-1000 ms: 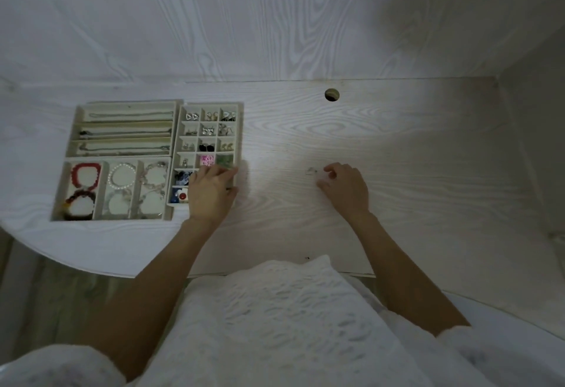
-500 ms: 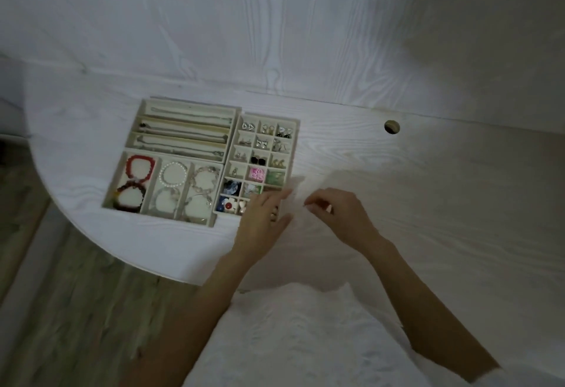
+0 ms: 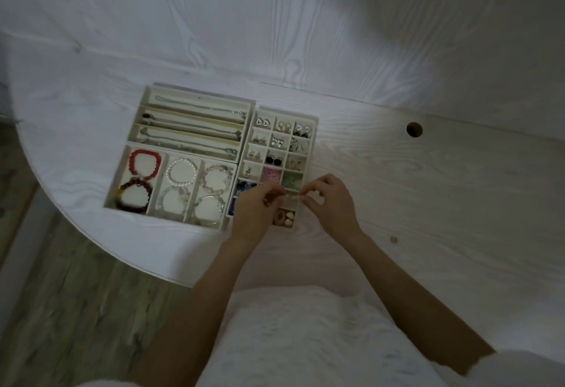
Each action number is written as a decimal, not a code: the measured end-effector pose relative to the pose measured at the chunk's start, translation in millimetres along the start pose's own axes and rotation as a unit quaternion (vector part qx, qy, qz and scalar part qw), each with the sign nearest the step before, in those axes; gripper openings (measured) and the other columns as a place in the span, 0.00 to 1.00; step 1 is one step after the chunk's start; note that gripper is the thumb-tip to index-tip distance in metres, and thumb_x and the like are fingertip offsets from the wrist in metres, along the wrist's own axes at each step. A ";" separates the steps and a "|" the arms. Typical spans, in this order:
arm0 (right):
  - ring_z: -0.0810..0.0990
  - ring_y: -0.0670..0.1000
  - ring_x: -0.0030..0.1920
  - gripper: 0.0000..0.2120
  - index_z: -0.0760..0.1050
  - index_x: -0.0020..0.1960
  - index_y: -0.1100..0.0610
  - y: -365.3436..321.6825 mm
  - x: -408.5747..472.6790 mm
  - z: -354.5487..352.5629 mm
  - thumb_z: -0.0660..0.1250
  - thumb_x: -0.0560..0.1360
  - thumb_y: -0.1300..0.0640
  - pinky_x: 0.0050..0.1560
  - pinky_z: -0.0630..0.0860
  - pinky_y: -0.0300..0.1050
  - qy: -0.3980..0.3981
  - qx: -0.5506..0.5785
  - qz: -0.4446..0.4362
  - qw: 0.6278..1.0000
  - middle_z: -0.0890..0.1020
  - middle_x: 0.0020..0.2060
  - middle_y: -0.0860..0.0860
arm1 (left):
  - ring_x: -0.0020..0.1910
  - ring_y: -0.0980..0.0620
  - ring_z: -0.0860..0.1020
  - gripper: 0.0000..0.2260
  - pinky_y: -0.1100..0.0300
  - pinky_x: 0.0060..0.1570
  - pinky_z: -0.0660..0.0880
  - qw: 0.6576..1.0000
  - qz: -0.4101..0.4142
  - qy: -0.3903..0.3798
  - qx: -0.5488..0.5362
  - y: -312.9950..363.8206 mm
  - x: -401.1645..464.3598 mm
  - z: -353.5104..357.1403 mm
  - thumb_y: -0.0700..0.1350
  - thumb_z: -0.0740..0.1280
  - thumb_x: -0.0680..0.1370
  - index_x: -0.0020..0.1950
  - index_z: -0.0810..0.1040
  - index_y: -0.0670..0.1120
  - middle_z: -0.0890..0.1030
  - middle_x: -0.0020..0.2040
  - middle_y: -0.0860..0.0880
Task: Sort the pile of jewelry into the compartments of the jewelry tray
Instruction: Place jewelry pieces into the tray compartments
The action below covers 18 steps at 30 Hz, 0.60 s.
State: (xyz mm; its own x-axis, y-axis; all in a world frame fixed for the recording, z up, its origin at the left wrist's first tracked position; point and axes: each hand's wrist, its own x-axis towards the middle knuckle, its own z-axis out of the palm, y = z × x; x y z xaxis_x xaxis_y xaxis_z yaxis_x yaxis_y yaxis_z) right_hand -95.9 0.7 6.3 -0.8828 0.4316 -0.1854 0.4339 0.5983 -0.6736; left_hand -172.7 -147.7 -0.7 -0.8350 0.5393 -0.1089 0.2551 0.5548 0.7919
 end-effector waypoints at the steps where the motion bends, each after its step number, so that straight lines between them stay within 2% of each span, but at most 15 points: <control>1: 0.71 0.49 0.46 0.05 0.81 0.45 0.54 0.7 0.9 1.4 0.72 0.71 0.54 0.44 0.67 0.40 0.004 -0.006 0.006 1.000 0.74 0.43 0.50 | 0.37 0.59 0.76 0.06 0.72 0.41 0.73 0.999 0.032 -0.013 0.017 -0.7 6.6 -2.3 0.35 0.72 0.71 0.46 0.83 0.43 0.83 0.40 0.50; 3: 0.70 0.49 0.46 0.05 0.82 0.46 0.54 1.4 1.6 4.4 0.72 0.71 0.54 0.43 0.63 0.38 -0.005 -0.017 0.013 1.000 0.72 0.42 0.49 | 0.36 0.57 0.76 0.07 0.62 0.41 0.77 0.993 0.089 -0.051 0.051 -3.7 16.3 -6.6 0.35 0.73 0.70 0.46 0.83 0.43 0.83 0.40 0.49; 5: 0.69 0.50 0.47 0.06 0.83 0.47 0.54 1.9 0.6 7.7 0.71 0.72 0.54 0.43 0.61 0.38 -0.023 -0.035 0.007 0.999 0.73 0.44 0.50 | 0.37 0.54 0.78 0.07 0.56 0.42 0.78 0.988 0.113 -0.078 0.066 -7.6 22.1 -10.7 0.37 0.73 0.71 0.48 0.83 0.43 0.83 0.42 0.48; 9: 0.68 0.49 0.45 0.06 0.84 0.48 0.54 3.9 -4.6 9.7 0.71 0.72 0.55 0.44 0.61 0.38 -0.009 -0.050 -0.015 0.999 0.75 0.45 0.52 | 0.38 0.53 0.79 0.07 0.61 0.41 0.76 0.983 0.154 -0.060 0.080 -15.8 23.6 -19.8 0.37 0.70 0.74 0.51 0.82 0.43 0.82 0.45 0.47; 11: 0.68 0.48 0.44 0.05 0.84 0.47 0.54 4.3 -6.7 8.4 0.71 0.72 0.57 0.43 0.62 0.39 0.011 -0.050 -0.029 0.998 0.75 0.44 0.52 | 0.41 0.50 0.77 0.05 0.61 0.41 0.73 0.975 0.186 -0.024 0.121 -21.6 23.0 -25.3 0.39 0.68 0.76 0.50 0.82 0.43 0.81 0.45 0.46; 13: 0.69 0.50 0.43 0.04 0.83 0.46 0.55 3.3 -7.6 8.5 0.71 0.72 0.59 0.41 0.64 0.40 0.024 -0.071 -0.052 0.996 0.75 0.43 0.53 | 0.44 0.48 0.74 0.08 0.58 0.42 0.72 0.959 0.218 -0.004 0.179 -27.7 21.1 -29.9 0.44 0.64 0.77 0.49 0.82 0.43 0.80 0.45 0.46; 15: 0.72 0.53 0.42 0.04 0.82 0.45 0.56 0.9 -6.6 10.2 0.71 0.71 0.62 0.39 0.66 0.40 0.027 -0.110 -0.083 0.990 0.75 0.42 0.54 | 0.46 0.47 0.72 0.11 0.55 0.43 0.72 0.941 0.246 -0.011 0.233 -30.5 17.4 -32.0 0.44 0.61 0.76 0.46 0.82 0.44 0.79 0.46 0.46; 18: 0.73 0.56 0.40 0.04 0.82 0.45 0.57 -3.6 -3.9 14.0 0.71 0.70 0.62 0.37 0.72 0.45 0.022 -0.170 -0.137 0.976 0.75 0.40 0.55 | 0.50 0.46 0.70 0.12 0.53 0.45 0.69 0.926 0.246 -0.048 0.283 -29.5 10.2 -29.3 0.44 0.58 0.74 0.47 0.81 0.45 0.78 0.50 0.45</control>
State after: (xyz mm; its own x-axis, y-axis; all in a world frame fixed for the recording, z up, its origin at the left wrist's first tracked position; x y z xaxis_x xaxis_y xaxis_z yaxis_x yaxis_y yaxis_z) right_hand -96.6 -12.6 -0.5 -0.9687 0.2481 0.0034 0.2244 0.8816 -0.4152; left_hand -203.1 -177.1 -7.6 -0.5098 0.8537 0.1064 0.8299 0.4554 0.3223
